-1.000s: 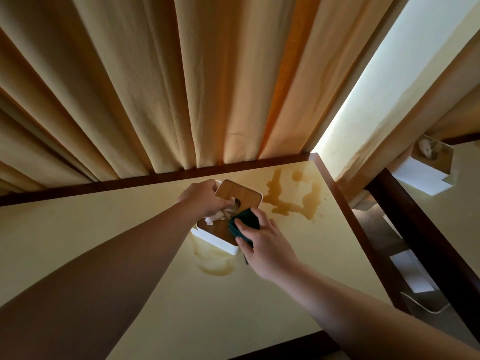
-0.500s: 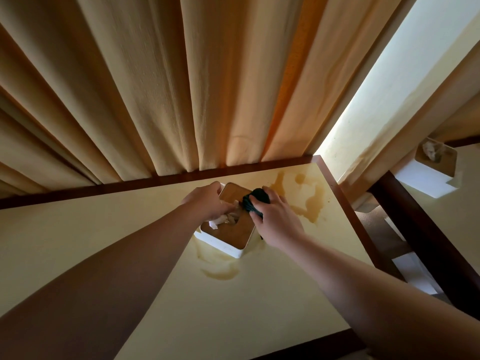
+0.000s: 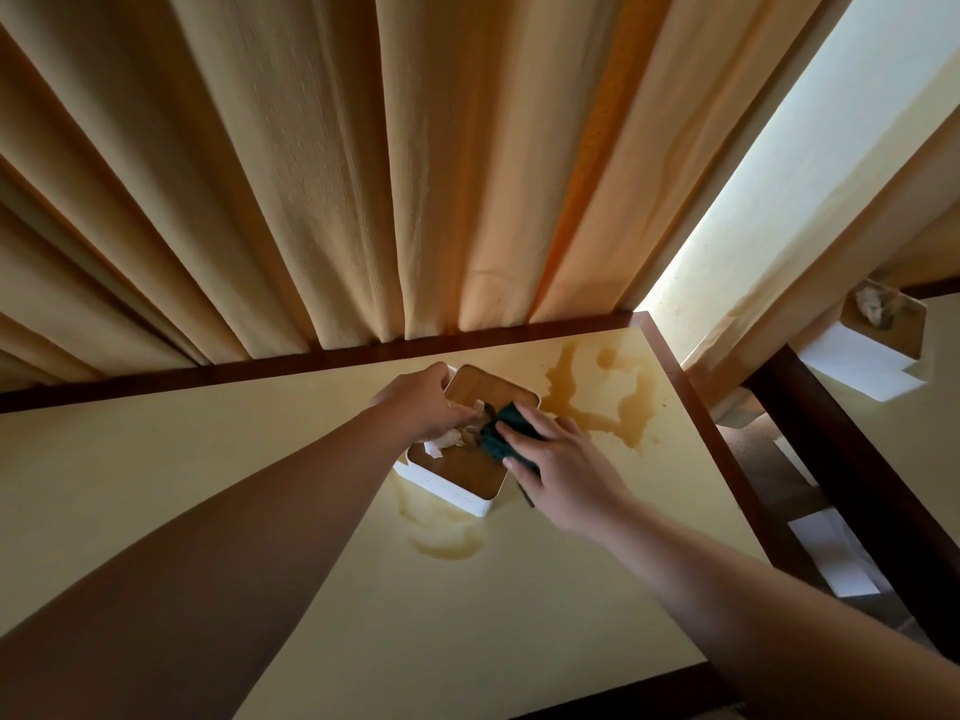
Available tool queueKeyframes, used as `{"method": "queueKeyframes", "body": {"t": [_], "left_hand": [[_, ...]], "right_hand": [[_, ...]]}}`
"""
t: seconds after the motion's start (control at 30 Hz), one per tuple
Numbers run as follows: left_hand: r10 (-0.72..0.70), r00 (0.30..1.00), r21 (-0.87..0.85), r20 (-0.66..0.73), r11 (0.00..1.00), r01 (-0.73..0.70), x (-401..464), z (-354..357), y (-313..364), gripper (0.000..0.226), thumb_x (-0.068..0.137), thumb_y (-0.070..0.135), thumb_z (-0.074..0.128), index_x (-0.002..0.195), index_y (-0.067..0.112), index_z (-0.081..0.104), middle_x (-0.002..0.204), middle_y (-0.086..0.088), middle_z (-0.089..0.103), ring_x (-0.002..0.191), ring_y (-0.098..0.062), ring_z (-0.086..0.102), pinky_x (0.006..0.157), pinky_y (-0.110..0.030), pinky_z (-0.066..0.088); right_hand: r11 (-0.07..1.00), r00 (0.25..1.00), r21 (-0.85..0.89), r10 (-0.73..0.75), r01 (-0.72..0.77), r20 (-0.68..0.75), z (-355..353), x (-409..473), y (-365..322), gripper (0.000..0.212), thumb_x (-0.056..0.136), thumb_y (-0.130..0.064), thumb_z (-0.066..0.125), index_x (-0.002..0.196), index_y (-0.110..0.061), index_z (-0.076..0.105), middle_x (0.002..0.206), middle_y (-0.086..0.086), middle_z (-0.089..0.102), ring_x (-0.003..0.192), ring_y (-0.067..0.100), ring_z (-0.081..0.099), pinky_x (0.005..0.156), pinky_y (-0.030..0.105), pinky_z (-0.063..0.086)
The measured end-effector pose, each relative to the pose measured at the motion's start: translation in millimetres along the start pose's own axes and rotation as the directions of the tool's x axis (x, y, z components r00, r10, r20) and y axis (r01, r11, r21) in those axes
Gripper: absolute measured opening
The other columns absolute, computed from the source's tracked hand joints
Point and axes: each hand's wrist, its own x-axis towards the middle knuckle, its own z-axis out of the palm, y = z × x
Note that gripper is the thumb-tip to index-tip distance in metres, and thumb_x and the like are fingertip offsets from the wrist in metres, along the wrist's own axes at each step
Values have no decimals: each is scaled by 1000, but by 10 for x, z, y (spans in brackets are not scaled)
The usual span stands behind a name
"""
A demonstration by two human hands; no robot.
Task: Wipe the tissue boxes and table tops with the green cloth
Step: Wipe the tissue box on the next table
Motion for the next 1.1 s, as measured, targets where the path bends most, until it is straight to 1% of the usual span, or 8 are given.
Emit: {"method": "queueKeyframes", "body": {"t": [0.23,0.4,0.47,0.63,0.73,0.83,0.93,1.1], "left_hand": [[-5,1000,-7,-12,1000,4,-2,21,7,69,68,90,59,104,32,51,92,7,67,84,-16,64,80,-39,58],[-3,1000,-38,-4,999,3,-25,-6,18,65,70,86,64,104,33,51,92,7,68,80,-16,65,70,-35,57],[0,1000,-40,-9,999,0,-21,-3,15,64,69,87,63,102,33,51,90,8,68,79,-15,65,71,-36,59],[14,1000,-48,-10,999,-15,-9,3,-4,63,70,86,63,102,33,51,90,9,68,80,-14,64,74,-36,58],[18,1000,-43,-7,999,-19,2,13,-12,67,66,90,62,101,34,50,90,7,68,79,-16,66,69,-35,58],[19,1000,-9,-6,1000,-19,20,26,-17,69,66,90,61,104,33,50,91,7,67,81,-16,64,74,-37,59],[12,1000,2,-7,1000,-12,29,33,-17,69,68,88,62,105,31,50,91,6,66,81,-17,63,72,-35,57],[4,1000,-27,-8,1000,-4,10,28,-17,64,72,84,65,103,31,50,91,6,67,81,-16,64,75,-37,58]], "right_hand": [[994,994,6,108,-108,-4,-30,254,97,54,109,-49,34,161,-34,34,174,-8,8,134,28,37,115,42,40],[998,1000,68,1,-2,15,135,-119,-130,66,103,-61,16,160,-35,37,174,-8,9,124,26,42,112,40,41],[996,998,74,-46,43,36,173,-233,-186,69,101,-62,13,159,-36,38,174,-7,9,121,26,44,111,40,42],[996,996,62,-72,68,62,117,-211,-128,59,106,-56,29,160,-34,36,174,-6,9,124,25,43,112,42,42],[997,998,75,11,-15,54,26,-58,-1,57,108,-52,35,162,-33,33,174,-8,6,131,27,39,113,44,42],[990,993,93,103,-108,56,-59,138,95,56,109,-50,37,162,-33,32,173,-12,4,137,28,35,113,45,43],[984,988,98,146,-149,44,-71,233,75,54,109,-49,38,161,-34,34,173,-11,8,139,29,35,113,44,43],[992,996,103,65,-70,54,8,21,-105,53,109,-51,36,160,-39,36,174,-10,5,131,27,38,114,43,40]]}}
